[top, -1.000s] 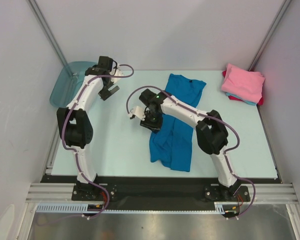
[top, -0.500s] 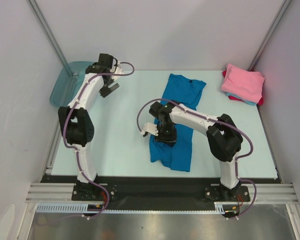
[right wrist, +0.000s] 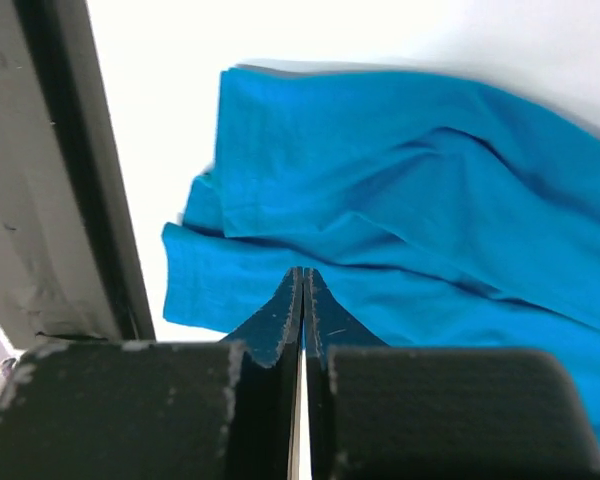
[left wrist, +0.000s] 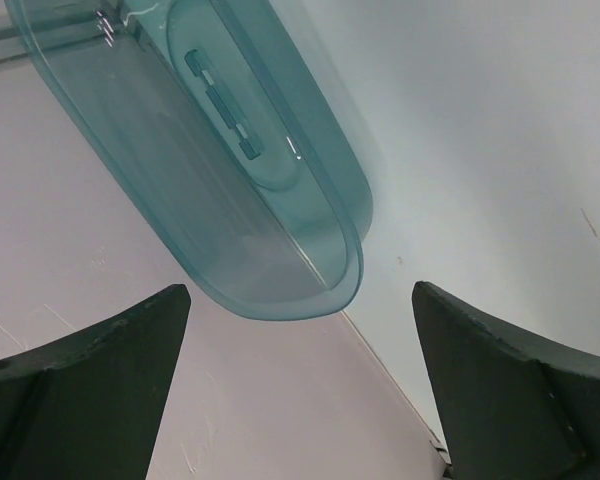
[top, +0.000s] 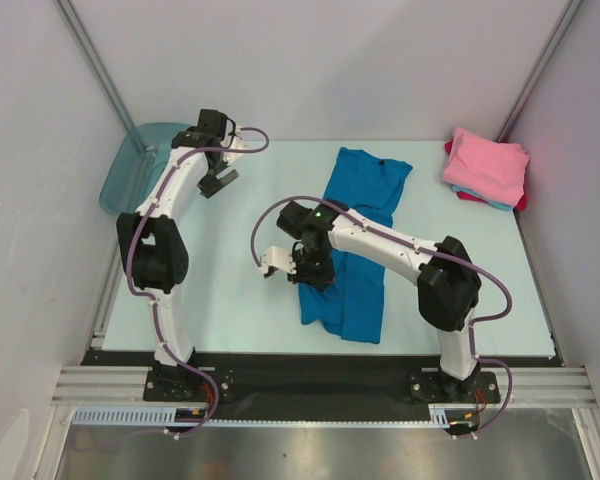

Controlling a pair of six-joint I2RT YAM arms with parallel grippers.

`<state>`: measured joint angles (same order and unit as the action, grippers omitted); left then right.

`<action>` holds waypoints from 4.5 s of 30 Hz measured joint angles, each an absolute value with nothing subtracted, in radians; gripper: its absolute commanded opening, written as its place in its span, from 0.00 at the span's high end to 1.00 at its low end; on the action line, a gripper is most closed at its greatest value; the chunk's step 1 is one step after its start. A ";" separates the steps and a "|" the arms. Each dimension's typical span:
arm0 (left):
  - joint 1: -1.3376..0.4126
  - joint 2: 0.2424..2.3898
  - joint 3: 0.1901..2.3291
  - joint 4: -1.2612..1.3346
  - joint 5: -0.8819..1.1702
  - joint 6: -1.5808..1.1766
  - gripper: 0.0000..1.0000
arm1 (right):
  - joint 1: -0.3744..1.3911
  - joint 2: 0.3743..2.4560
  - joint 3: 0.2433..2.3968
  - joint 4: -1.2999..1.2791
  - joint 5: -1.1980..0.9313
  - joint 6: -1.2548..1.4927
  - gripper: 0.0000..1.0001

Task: Fold and stack the t-shirts
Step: Fold the tshirt

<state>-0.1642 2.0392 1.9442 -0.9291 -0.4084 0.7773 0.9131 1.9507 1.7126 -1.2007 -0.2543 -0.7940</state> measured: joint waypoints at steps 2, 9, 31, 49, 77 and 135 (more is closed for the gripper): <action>-0.164 2.039 1.936 -0.930 -0.408 0.767 0.00 | 0.921 1.956 1.713 -1.202 -0.265 -0.786 1.00; -0.165 2.013 1.843 -0.901 -0.408 0.648 0.00 | 0.946 1.991 1.670 -1.141 -0.309 -0.735 1.00; -0.165 1.585 1.297 -0.603 -0.423 0.518 0.00 | 1.025 2.033 1.457 -0.838 -0.256 -0.568 1.00; -0.161 1.536 1.255 -0.559 -0.443 0.533 0.00 | 1.144 2.130 1.612 -0.863 -0.213 -0.546 0.89; -0.154 1.522 1.127 -0.517 -0.464 0.540 0.00 | 1.136 1.739 1.284 -0.556 0.067 -0.622 0.51; -0.154 1.465 1.108 -0.506 -0.436 0.540 0.00 | 1.229 1.776 1.144 -0.818 -0.068 -0.845 0.59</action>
<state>-0.1535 1.4651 1.1080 -0.5064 -0.4358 0.5396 1.2289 1.7756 1.1439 -0.8177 -0.0681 -0.8448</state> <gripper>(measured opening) 0.996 0.353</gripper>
